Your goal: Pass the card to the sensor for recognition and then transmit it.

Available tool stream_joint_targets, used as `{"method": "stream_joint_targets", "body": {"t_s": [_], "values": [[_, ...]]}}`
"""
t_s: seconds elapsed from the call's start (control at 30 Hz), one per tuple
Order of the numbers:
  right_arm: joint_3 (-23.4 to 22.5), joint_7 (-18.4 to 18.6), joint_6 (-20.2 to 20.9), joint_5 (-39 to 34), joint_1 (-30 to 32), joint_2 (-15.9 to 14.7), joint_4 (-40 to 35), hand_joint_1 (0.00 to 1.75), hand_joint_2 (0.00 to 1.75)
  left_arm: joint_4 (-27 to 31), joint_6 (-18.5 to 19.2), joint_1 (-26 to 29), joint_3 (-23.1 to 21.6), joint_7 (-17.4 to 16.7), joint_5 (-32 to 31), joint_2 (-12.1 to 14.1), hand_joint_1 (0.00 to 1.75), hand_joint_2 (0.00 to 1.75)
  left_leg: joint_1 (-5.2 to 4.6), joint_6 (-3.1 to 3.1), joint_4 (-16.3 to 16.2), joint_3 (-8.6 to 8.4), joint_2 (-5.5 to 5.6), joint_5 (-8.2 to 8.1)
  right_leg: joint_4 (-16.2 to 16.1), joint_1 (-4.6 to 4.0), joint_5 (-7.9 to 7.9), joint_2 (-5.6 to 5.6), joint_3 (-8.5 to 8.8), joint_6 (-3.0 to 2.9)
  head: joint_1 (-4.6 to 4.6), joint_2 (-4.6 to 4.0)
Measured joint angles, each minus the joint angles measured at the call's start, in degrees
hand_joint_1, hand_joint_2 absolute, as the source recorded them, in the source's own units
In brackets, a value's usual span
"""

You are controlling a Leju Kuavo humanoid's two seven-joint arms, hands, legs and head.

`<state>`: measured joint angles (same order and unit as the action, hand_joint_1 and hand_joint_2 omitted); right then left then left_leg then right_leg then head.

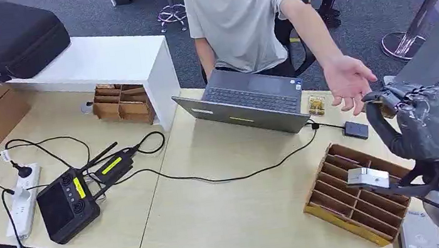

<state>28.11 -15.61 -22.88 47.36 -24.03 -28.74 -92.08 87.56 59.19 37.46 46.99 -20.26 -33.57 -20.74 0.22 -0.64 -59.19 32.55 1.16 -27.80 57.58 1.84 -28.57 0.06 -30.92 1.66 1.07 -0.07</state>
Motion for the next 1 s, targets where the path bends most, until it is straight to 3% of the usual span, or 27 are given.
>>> {"method": "stream_joint_targets", "body": {"t_s": [0.6,0.67,0.8,0.93,1.0], "values": [[0.8,0.7,0.6,0.5,-1.0,0.2,0.1,1.75,1.75,-0.2,0.3,-0.1,0.1,0.9,-1.3,0.0,0.0,1.75,0.0,0.0,0.0,0.06,-0.02,0.0,0.0,0.0,0.0,0.01,0.0,0.0,0.0,0.0],[1.7,2.5,2.5,2.3,-3.3,1.0,0.9,1.75,1.75,-0.3,1.2,-0.8,0.7,2.7,-4.1,0.0,0.0,1.75,0.0,-0.01,0.0,0.09,-0.08,0.01,0.0,0.0,0.03,0.06,-0.04,-0.03,0.0,0.0],[6.1,8.8,5.4,9.6,-11.9,5.6,7.2,1.75,1.75,-2.4,2.0,-3.5,2.2,10.4,-14.3,1.2,0.0,1.75,0.03,-0.15,0.0,0.06,-0.17,0.22,0.1,-0.02,0.17,0.15,-0.16,-0.13,0.0,0.0],[10.7,13.5,1.5,18.6,-19.9,11.4,17.9,1.75,1.75,-6.8,0.8,-6.5,2.9,17.7,-22.8,4.1,0.0,1.75,0.04,-0.24,0.0,0.13,-0.01,0.42,0.3,-0.03,0.22,0.03,-0.3,-0.18,0.0,0.0],[11.9,14.1,-0.8,20.7,-22.4,13.9,22.6,1.75,1.75,-9.2,0.1,-7.7,3.0,20.3,-26.0,5.6,0.0,1.75,0.06,-0.29,0.0,0.14,0.05,0.46,0.3,-0.04,0.23,0.0,-0.3,-0.19,0.02,0.0]]}}
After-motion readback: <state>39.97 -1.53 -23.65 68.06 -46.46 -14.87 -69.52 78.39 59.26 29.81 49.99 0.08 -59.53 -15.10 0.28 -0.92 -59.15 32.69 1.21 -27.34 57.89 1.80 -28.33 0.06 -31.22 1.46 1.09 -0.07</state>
